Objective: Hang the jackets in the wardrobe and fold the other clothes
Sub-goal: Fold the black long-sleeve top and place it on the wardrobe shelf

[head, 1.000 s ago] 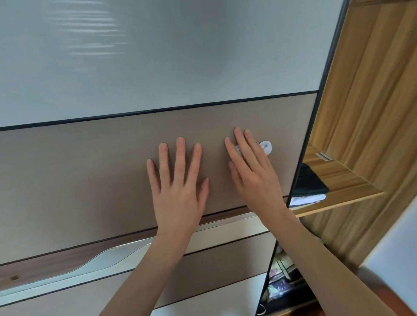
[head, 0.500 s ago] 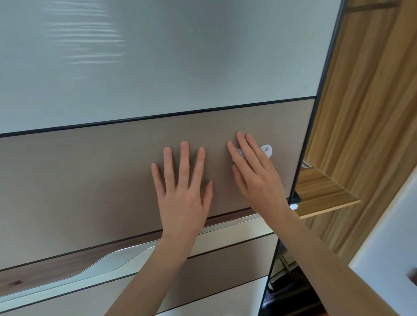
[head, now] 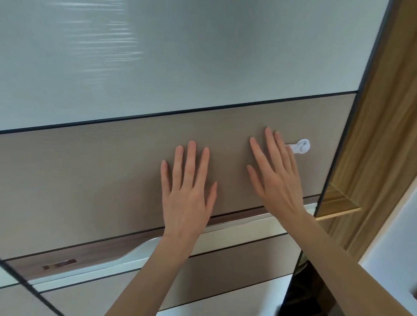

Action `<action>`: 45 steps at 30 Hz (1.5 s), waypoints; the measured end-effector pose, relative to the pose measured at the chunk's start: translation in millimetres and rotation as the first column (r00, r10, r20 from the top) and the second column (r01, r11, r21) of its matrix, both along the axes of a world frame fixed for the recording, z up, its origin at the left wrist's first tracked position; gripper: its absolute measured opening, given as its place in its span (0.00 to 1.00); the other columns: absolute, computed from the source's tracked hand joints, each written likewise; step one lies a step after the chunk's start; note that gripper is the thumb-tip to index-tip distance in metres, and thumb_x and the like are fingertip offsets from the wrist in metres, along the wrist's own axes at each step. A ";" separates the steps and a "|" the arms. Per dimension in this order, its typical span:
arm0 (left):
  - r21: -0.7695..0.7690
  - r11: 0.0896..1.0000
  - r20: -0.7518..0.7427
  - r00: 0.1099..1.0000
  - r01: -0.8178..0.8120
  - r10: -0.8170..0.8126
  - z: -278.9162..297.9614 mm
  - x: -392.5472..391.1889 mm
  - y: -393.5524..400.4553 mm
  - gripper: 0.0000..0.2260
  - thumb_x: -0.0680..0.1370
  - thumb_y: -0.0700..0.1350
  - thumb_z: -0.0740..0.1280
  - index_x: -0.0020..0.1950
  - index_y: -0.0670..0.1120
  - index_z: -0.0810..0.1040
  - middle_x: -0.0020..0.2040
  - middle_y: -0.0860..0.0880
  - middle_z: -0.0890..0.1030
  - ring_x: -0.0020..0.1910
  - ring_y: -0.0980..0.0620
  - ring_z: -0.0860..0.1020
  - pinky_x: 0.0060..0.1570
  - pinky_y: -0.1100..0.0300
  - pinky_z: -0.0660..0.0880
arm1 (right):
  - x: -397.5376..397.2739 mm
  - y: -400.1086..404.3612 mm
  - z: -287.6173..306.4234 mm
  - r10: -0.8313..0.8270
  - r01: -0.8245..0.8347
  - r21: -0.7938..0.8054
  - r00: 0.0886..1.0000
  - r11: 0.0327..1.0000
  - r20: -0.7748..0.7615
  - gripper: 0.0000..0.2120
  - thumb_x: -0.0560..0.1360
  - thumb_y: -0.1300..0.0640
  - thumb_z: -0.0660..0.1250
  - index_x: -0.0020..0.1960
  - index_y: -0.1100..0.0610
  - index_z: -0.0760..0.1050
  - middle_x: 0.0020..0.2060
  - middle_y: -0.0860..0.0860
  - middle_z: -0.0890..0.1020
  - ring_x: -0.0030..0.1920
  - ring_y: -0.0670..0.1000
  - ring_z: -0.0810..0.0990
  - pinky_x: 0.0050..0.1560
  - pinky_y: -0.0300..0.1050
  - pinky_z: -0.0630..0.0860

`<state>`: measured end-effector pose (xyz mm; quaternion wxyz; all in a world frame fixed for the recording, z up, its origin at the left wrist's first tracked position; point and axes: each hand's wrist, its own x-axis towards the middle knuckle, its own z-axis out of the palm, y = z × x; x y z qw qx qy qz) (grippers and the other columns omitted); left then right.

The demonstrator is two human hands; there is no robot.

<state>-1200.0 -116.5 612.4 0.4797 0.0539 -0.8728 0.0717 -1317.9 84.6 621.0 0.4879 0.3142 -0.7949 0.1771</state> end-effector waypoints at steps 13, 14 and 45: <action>0.039 0.987 -0.077 0.984 -0.157 0.160 -13.4 -6.9 -7.2 0.33 0.84 0.59 0.61 0.86 0.50 0.54 0.85 0.41 0.52 0.84 0.39 0.52 0.75 0.25 0.53 | -30.8 13.6 -9.9 -0.079 0.079 -0.008 0.997 0.997 0.024 0.43 0.77 0.26 0.63 0.85 0.45 0.55 0.85 0.55 0.53 0.84 0.64 0.49 0.74 0.78 0.55; 0.037 0.988 -0.083 0.985 -0.152 0.154 -13.8 -10.9 -1.4 0.33 0.84 0.59 0.62 0.86 0.50 0.55 0.85 0.41 0.52 0.84 0.39 0.52 0.74 0.25 0.53 | -34.8 19.7 -10.3 -0.084 0.084 -0.004 0.996 0.996 0.026 0.43 0.77 0.26 0.63 0.85 0.45 0.55 0.85 0.55 0.53 0.84 0.64 0.49 0.74 0.78 0.56; 0.002 1.000 0.091 0.996 0.016 -0.016 -6.4 -55.8 99.4 0.34 0.85 0.55 0.60 0.86 0.47 0.50 0.86 0.45 0.48 0.85 0.44 0.48 0.78 0.29 0.50 | -72.0 150.9 7.0 -0.136 0.143 0.007 0.921 0.990 0.366 0.40 0.82 0.30 0.57 0.85 0.42 0.43 0.85 0.46 0.42 0.84 0.62 0.45 0.77 0.68 0.61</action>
